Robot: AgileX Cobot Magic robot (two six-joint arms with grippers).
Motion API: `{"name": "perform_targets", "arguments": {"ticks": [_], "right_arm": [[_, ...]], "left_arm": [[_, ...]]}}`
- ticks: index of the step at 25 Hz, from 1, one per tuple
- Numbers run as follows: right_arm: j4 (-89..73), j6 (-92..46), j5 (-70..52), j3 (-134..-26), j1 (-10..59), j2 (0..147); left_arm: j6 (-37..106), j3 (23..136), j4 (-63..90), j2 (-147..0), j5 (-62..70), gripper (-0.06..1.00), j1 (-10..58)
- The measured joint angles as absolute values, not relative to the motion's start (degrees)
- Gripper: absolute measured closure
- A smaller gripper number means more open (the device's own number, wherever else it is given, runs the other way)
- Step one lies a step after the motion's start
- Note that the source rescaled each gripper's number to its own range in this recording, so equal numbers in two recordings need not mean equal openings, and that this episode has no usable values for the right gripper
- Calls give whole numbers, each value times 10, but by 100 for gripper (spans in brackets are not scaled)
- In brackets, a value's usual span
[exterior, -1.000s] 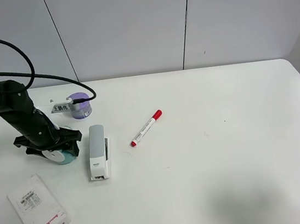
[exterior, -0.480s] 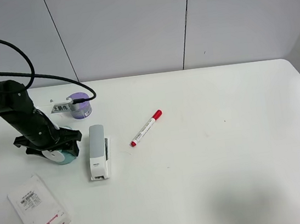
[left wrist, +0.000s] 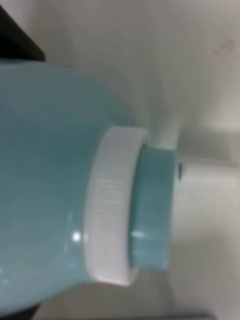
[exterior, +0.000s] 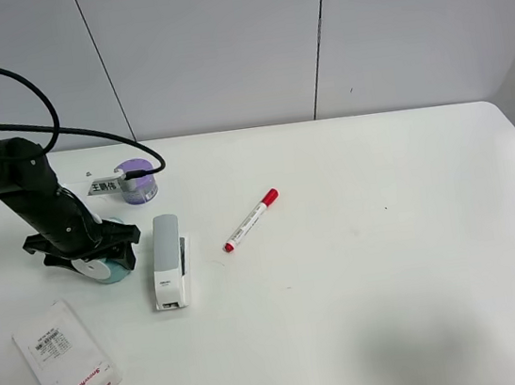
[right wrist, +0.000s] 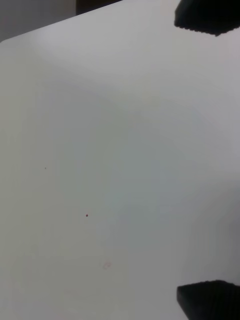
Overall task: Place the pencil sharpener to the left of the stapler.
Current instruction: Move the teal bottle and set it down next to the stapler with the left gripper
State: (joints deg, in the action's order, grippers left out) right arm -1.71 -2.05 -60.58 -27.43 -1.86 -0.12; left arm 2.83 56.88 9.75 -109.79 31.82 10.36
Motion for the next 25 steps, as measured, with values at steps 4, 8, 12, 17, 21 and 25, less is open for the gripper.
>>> {"name": "perform_targets", "arguments": {"ticks": [4, 8, 12, 17, 21, 25], "right_arm": [[-17, -21, -606, -274, -19, -1], [-17, -21, -606, -274, -19, -1], [-17, -21, -606, -274, -19, -1], [-17, -21, -606, -274, -19, -1], [-17, -21, -606, -274, -19, -1], [-17, -21, -606, -274, -19, -1]], "left_arm": [[29, 569, 98, -1098, 318, 91, 104], [42, 569, 95, -1098, 315, 67, 104], [47, 568, 95, -1091, 311, 20, 104], [48, 568, 95, -1057, 294, 11, 104], [48, 568, 95, -1027, 293, 11, 104], [48, 568, 82, -979, 285, 11, 104]]}}
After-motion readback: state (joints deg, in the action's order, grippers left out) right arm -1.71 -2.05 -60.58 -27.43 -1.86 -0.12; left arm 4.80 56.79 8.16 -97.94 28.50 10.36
